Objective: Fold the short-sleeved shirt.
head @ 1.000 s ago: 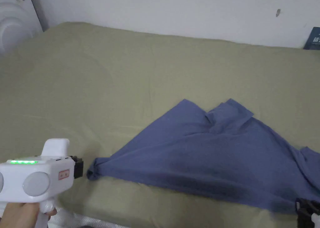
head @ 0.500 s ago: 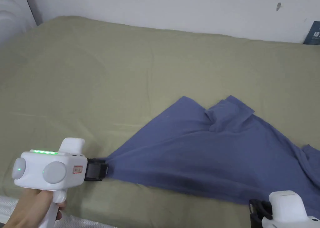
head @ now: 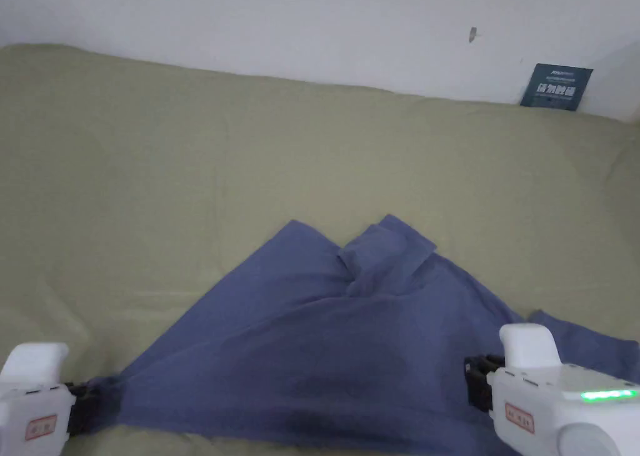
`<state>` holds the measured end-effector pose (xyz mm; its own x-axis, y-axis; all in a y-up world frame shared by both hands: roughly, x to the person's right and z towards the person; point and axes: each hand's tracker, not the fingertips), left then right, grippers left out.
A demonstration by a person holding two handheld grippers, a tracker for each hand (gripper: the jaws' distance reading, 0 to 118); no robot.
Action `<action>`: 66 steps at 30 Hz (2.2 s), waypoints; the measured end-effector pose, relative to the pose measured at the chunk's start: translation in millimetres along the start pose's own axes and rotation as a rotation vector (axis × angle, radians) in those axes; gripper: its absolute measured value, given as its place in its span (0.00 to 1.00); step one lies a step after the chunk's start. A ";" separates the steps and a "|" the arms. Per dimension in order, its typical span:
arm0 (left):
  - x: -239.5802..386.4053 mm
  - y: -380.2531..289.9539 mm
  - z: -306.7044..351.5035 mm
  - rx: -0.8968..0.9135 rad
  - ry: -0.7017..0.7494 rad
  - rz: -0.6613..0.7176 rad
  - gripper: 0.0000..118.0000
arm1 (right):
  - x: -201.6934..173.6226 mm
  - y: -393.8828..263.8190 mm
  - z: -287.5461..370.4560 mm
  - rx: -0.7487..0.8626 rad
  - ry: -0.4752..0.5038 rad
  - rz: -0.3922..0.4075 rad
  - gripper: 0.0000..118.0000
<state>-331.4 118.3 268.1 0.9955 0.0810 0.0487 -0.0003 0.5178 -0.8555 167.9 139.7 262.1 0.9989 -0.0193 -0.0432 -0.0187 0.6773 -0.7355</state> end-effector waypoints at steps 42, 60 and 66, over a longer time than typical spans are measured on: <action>55.9 137.8 157.3 0.367 0.032 -0.138 0.04 | 59.8 216.1 198.9 0.380 -0.205 0.171 0.00; 125.3 314.1 257.1 0.583 0.198 -0.159 0.01 | 102.0 309.7 303.1 0.571 -0.341 0.060 0.00; 136.2 366.6 249.1 0.607 0.256 -0.163 0.01 | 106.3 365.2 266.5 0.580 -0.382 0.058 0.00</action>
<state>-219.4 531.3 89.5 0.9784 -0.2038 -0.0351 0.1727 0.8988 -0.4030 278.9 581.0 169.1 0.9443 0.2168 0.2474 -0.1527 0.9550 -0.2542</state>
